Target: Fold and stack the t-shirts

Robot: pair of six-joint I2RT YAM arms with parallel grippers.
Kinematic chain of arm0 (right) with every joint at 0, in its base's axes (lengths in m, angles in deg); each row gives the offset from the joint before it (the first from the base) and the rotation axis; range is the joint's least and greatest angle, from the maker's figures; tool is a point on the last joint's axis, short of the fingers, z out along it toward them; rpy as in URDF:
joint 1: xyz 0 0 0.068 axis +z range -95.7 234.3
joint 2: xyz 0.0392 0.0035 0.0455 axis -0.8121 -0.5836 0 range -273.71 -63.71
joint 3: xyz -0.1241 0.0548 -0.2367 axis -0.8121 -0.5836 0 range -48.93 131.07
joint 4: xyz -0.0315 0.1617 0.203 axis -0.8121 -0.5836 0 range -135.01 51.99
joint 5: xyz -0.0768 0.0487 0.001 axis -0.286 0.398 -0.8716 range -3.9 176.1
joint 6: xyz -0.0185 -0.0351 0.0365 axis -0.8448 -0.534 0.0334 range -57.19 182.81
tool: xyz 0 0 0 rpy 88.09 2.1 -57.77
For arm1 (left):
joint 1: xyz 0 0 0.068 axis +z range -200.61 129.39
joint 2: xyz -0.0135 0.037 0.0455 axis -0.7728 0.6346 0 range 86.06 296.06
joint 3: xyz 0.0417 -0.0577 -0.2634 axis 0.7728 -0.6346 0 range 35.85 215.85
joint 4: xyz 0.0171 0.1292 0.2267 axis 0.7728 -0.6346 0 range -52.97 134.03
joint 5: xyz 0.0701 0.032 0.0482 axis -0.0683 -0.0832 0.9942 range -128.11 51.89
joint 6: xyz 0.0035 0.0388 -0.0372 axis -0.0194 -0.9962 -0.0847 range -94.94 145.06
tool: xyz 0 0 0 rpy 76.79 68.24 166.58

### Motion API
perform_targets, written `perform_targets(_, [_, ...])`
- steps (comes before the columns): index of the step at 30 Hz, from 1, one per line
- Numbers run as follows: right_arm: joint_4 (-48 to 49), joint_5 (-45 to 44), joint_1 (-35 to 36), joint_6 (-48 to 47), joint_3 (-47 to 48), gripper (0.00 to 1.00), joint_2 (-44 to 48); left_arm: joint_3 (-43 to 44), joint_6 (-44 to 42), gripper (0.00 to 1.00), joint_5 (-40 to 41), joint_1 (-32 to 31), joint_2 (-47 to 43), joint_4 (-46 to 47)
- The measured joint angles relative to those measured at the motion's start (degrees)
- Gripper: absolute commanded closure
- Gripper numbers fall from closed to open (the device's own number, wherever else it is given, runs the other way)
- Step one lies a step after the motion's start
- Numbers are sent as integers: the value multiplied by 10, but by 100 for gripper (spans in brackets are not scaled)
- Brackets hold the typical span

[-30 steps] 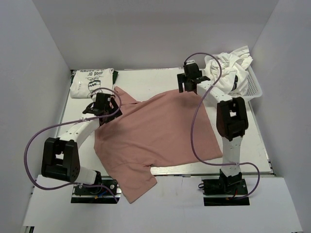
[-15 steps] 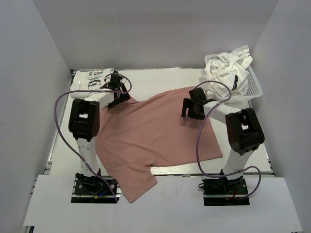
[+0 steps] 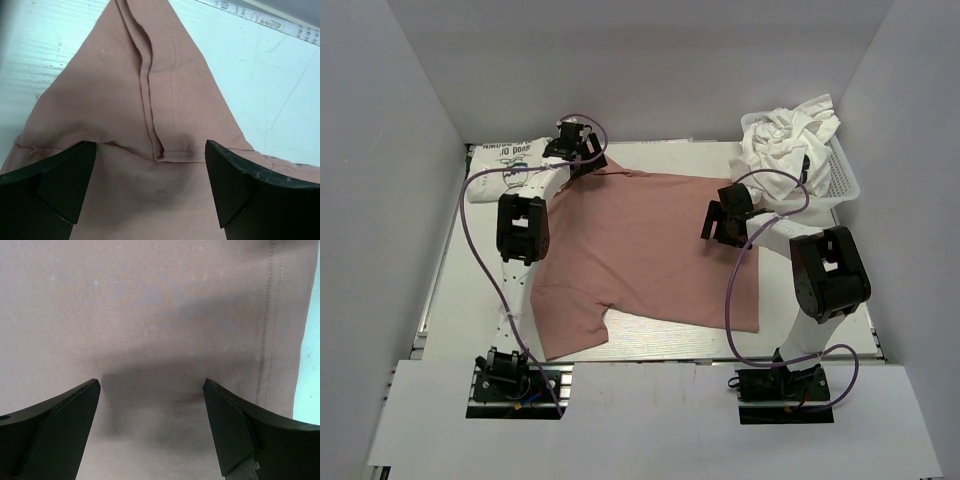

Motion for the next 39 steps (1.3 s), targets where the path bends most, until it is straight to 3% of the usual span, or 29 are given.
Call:
perform_targets(6, [-15,0,2,-18,1,10,14,-16,-8,0,-17,0,-19,-20])
perform_targets(10, [-13,15,13,-23,-22,10,102,-60,-9,0,-18,0,-83,-76])
perform_targets(13, [-8,25,26,-9,-63,10,209,-193,0,0,-6,0,-221,-96])
perform_targets(15, [-7,26,35,5,-91,10,263,-358,33,0,18,-1,-390,-107])
perform_targets(16, [-10,26,38,13,-105,10,284,-389,42,0,22,-2,-430,-119])
perform_targets(22, [-36,15,38,73,-210,10,378,-788,161,0,42,-2,-881,-135])
perform_targets(25, [-62,1,37,98,-220,10,404,-874,198,0,31,-3,-981,-209])
perform_targets(30, [-75,-25,37,125,-220,10,431,-910,232,0,-35,-8,-990,-276])
perform_targets(39, [-87,-39,34,139,-220,10,398,-970,274,12,-66,-13,-834,-305])
